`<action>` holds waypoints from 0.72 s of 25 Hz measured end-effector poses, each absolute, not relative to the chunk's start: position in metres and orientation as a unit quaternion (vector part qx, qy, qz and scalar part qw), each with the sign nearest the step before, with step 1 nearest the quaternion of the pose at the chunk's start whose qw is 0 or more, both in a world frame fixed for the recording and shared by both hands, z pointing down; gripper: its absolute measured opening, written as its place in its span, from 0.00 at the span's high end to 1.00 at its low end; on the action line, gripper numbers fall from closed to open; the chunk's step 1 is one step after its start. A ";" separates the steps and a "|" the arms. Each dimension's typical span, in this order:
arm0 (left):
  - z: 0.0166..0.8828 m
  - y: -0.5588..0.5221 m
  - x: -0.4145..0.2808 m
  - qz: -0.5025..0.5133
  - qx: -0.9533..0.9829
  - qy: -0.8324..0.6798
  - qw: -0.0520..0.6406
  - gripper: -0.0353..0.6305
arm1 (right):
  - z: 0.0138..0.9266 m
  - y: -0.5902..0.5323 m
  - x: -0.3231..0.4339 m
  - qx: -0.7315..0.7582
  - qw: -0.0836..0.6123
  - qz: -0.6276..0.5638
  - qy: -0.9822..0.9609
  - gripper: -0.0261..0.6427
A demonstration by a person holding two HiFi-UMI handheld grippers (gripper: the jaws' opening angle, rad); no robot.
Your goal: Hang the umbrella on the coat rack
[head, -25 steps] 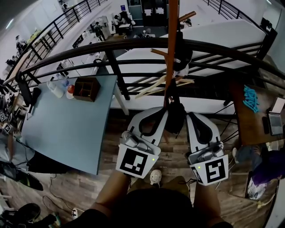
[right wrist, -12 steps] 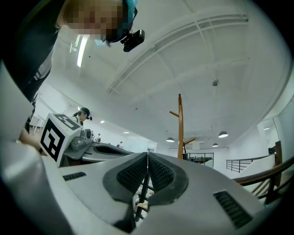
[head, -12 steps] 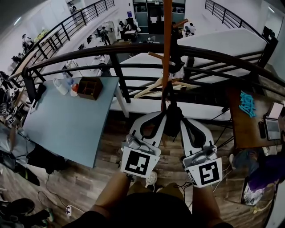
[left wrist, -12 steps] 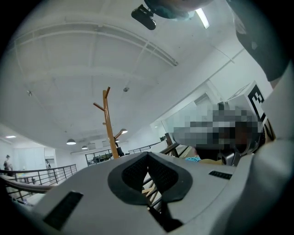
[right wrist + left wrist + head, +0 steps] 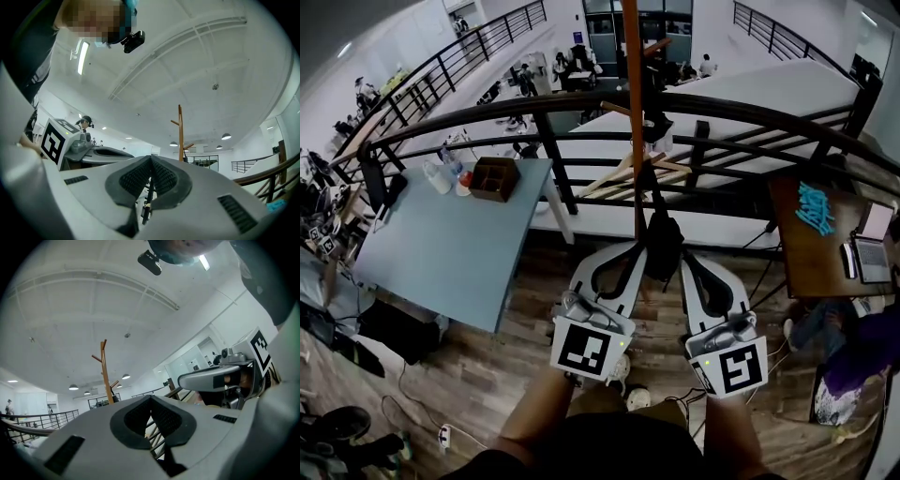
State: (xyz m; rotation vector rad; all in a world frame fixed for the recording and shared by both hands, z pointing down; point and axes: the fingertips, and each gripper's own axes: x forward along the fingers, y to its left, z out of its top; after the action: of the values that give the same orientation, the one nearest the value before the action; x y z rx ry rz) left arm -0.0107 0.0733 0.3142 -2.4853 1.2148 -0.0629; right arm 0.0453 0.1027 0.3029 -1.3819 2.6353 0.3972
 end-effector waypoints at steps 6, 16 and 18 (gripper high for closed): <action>0.312 0.113 -0.013 -0.023 -0.875 0.443 0.196 0.93 | 0.308 0.137 0.040 -0.449 0.066 0.142 0.880 0.92; 0.301 0.143 -0.025 -0.019 -0.866 0.455 0.206 0.93 | 0.299 0.171 0.019 -0.425 0.061 0.178 0.886 0.92; 0.299 0.143 -0.027 -0.017 -0.868 0.451 0.207 0.93 | 0.299 0.172 0.015 -0.428 0.057 0.184 0.883 0.92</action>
State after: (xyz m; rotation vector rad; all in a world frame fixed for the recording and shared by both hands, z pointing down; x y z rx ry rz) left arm -0.0271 0.1430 0.2993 -2.4160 1.2571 -0.0481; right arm 0.0154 0.1718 0.2995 -1.2974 2.6785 0.5566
